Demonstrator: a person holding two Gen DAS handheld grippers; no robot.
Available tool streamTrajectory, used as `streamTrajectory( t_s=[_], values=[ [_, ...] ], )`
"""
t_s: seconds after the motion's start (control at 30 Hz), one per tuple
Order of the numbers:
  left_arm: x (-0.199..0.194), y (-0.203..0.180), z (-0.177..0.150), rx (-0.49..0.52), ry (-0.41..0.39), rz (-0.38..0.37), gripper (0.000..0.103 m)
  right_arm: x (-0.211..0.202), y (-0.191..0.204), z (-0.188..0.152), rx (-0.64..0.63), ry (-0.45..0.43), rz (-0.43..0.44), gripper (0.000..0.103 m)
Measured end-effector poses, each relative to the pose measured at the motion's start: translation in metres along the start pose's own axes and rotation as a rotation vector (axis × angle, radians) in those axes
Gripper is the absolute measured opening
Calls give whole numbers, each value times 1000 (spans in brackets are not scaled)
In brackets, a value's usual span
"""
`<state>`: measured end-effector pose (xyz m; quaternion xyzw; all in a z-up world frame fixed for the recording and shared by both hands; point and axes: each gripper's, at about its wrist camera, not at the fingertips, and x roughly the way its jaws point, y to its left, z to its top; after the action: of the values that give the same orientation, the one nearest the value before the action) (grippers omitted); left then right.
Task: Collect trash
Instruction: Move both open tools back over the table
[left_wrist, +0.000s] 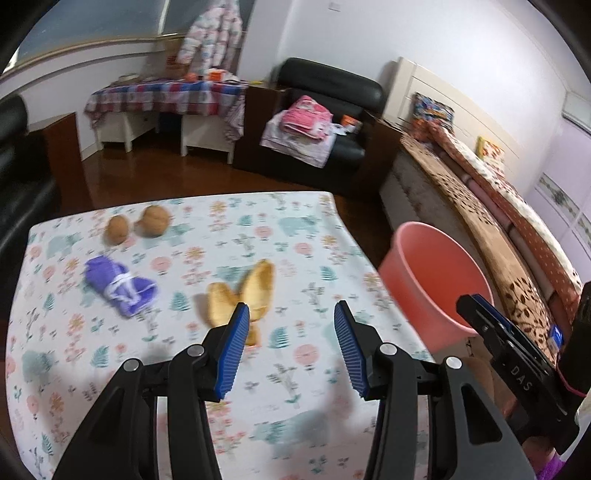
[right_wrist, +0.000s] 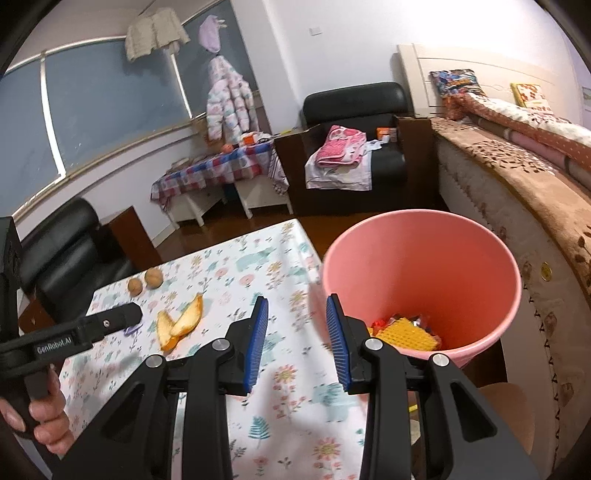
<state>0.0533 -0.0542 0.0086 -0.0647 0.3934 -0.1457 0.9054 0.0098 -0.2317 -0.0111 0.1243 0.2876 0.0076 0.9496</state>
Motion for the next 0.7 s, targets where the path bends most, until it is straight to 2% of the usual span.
streamTrajectory(
  t_s=[0.37,0.7],
  values=[
    [-13,55,-14,-73,-14,91,47,3,25,-6,-37,16,31,33],
    [-18,85,-26,-110,-13,152,47,19,34,-11,-44,82,61,33]
  ],
)
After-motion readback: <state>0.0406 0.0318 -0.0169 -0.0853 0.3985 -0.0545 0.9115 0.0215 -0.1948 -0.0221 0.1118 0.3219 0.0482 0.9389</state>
